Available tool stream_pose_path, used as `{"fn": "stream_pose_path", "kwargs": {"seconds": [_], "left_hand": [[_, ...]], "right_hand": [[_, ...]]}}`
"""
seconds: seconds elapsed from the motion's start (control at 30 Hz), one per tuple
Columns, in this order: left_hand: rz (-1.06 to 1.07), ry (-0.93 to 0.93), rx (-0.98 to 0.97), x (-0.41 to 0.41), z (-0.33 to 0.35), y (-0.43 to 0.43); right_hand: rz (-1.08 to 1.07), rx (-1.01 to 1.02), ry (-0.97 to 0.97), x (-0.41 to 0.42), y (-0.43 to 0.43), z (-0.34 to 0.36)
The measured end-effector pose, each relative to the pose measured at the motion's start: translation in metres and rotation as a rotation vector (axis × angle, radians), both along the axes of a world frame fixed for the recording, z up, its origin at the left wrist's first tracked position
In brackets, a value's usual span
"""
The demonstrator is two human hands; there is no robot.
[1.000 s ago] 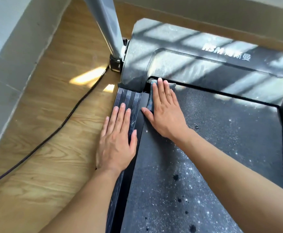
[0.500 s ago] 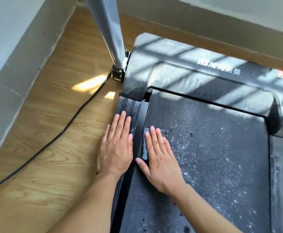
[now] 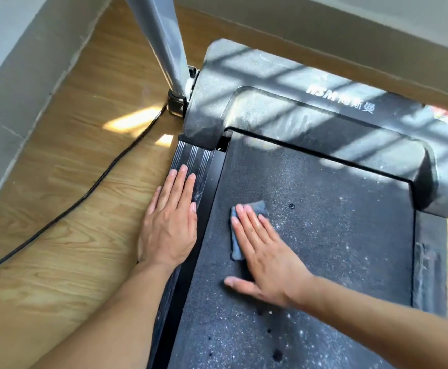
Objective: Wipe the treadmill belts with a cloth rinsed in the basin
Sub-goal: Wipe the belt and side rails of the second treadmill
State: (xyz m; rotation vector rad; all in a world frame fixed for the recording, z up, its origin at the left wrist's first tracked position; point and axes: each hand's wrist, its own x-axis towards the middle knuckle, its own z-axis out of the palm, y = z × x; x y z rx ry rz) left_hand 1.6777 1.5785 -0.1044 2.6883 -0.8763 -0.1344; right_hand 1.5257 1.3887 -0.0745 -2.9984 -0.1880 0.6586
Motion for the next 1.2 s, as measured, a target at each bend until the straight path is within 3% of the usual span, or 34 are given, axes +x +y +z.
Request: {"fn": "stream_pose_path", "kwargs": {"seconds": [0.1,0.17,0.3,0.4,0.67,0.77,0.97,1.07,1.2], "left_hand": [[0.004,-0.011,-0.007,0.000,0.000,0.000],[0.006,-0.022,-0.009,0.000,-0.001,-0.001],[0.012,-0.041,-0.008,-0.001,-0.001,-0.002],[0.002,-0.041,0.000,0.000,-0.001,-0.002],[0.115,-0.062,0.127,-0.015,0.001,-0.023],[0.103,-0.072,0.142,-0.015,0.001,-0.022],[0.119,-0.097,0.144,-0.017,0.001,-0.024],[0.122,-0.110,0.166,-0.017,0.000,-0.024],[0.056,-0.175,0.252,-0.019,-0.002,-0.027]], "right_hand": [[-0.059,0.031,-0.079,-0.029,0.021,-0.013],[-0.093,0.023,-0.128,-0.007,-0.002,-0.017],[-0.377,-0.062,-0.190,0.079,-0.073,-0.019],[-0.455,-0.048,-0.195,0.094,-0.083,-0.020],[-0.228,0.048,-0.132,-0.071,-0.003,-0.017],[-0.235,0.032,-0.149,-0.047,-0.027,-0.022],[-0.532,-0.108,-0.228,0.060,-0.120,-0.025],[-0.505,-0.035,-0.207,0.037,-0.107,-0.023],[-0.354,0.018,-0.068,-0.064,-0.041,-0.012]]}}
